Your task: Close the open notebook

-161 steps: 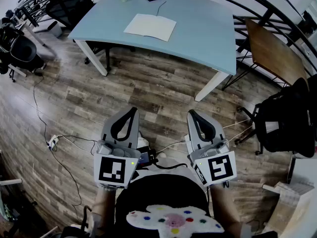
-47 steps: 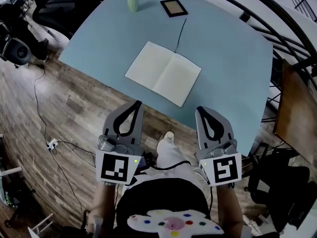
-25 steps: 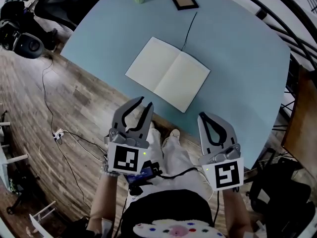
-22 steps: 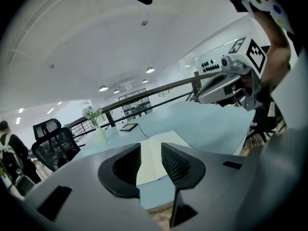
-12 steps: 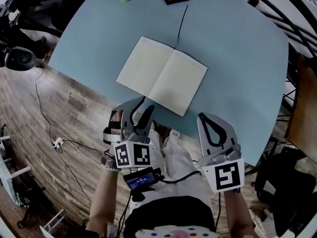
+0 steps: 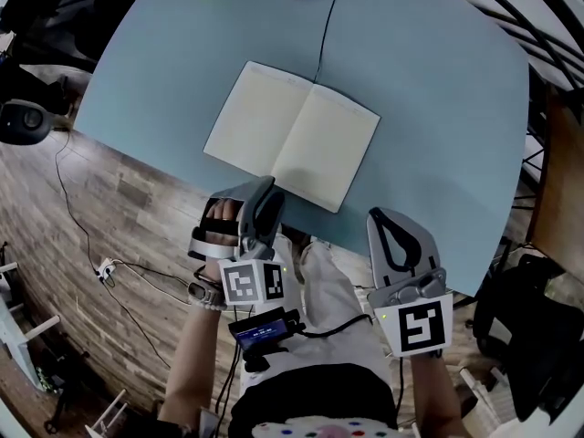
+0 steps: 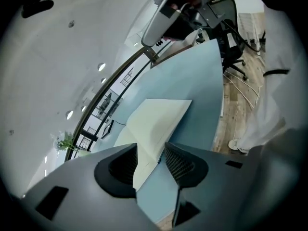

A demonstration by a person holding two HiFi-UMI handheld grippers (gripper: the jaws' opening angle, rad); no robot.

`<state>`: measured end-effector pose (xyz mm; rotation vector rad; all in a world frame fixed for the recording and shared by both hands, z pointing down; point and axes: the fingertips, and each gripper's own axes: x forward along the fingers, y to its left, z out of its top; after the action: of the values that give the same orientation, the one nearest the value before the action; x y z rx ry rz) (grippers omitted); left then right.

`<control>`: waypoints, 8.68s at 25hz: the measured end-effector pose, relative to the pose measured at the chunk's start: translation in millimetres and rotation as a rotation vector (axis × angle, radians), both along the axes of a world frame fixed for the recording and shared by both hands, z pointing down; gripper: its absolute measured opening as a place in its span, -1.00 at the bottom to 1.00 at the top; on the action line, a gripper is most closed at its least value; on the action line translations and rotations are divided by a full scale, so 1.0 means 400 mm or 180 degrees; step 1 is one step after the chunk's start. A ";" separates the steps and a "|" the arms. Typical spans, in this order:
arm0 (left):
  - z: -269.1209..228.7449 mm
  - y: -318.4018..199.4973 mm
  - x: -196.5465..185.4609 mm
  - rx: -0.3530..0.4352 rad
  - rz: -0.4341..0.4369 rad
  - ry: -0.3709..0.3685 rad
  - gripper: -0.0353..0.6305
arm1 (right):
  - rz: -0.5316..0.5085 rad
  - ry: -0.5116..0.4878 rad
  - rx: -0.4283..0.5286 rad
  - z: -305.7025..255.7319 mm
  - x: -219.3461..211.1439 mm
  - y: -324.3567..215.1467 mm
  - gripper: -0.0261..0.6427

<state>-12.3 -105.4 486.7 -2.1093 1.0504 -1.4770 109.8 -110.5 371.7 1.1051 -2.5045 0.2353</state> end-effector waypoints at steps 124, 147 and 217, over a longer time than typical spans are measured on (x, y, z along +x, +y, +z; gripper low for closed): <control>-0.292 0.004 -0.572 0.0667 -0.1956 0.2283 -0.84 | 0.0272 -0.0734 -0.2366 0.316 -0.613 -0.233 -0.78; -0.435 -0.051 -0.462 0.1010 -0.1732 0.2476 -0.84 | -0.0332 -0.0913 -0.1360 0.081 -0.551 -0.200 -0.74; -0.577 -0.028 -0.293 0.0979 -0.1375 0.2740 -0.84 | -0.0287 -0.0211 0.0507 -0.236 -0.251 -0.116 -0.81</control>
<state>-129.7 -116.7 256.0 -2.3947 1.9737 -0.4130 9.4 -156.8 277.2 1.0565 -2.6631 0.0485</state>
